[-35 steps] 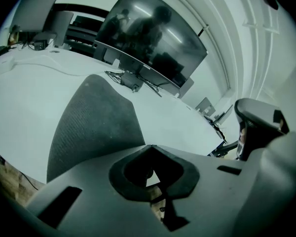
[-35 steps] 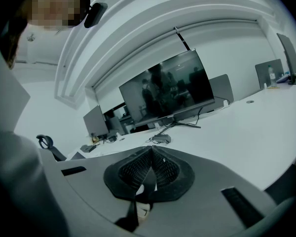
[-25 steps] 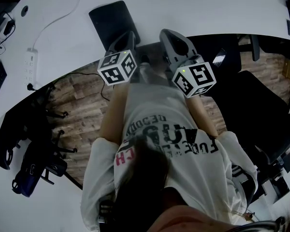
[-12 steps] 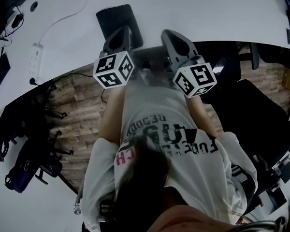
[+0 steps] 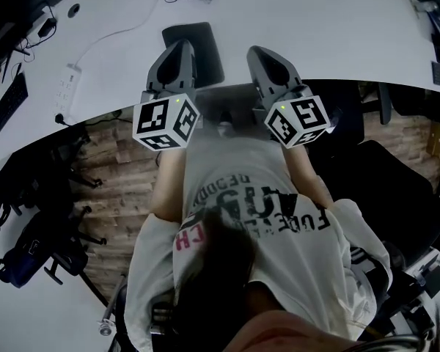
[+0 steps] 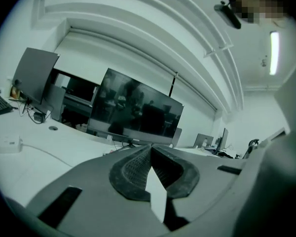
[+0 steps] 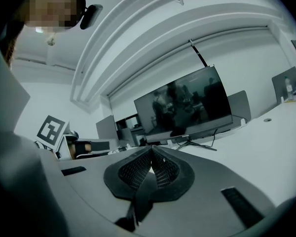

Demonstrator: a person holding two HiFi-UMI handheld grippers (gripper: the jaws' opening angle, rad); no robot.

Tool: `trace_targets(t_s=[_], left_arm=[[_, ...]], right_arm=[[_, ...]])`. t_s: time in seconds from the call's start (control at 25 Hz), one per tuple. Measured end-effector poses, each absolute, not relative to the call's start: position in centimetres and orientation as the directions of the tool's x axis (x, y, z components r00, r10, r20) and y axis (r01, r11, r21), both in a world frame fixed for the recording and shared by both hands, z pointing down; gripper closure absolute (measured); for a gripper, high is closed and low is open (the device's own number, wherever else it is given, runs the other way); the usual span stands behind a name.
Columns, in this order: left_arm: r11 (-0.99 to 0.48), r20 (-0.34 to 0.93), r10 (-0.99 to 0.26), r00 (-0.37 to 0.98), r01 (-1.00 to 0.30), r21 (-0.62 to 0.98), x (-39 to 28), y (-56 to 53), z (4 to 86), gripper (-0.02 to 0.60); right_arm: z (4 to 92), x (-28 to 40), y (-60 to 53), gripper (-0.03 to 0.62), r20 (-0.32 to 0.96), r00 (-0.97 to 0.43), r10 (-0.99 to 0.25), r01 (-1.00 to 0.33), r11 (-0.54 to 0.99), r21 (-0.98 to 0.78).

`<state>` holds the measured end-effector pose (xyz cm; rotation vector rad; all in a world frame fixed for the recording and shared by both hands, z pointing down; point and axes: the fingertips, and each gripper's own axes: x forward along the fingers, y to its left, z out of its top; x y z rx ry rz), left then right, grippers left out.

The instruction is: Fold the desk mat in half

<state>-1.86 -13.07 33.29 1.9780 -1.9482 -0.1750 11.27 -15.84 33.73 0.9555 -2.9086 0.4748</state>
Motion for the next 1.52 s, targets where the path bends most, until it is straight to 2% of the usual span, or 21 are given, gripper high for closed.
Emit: trace_targets(t_s=[0.24,0.88,1.52], left_arm=[[0.025,0.091,-0.996,-0.006,-0.977,0.214,-3.5,-11.2,30.4,0.58],[-0.02,0.017,-1.0,0.025,-0.963,0.268,-10.3,-3.9,27.6,0.58],[-0.105,0.042,-0.992,0.123,-0.947,0.302,-10.4,0.8,28.0,0.58]], right_arm=[[32.0,10.4,-15.6,0.594,0.105,-0.812,-0.575,-0.581,0.774,-0.25],[27.3,5.1,-9.9,0.594,0.059,-0.79,-0.611,-0.611,0.775,-0.163],[26.7,3.6,-4.1,0.594,0.076,-0.77,-0.633,-0.636,0.753,-0.169]])
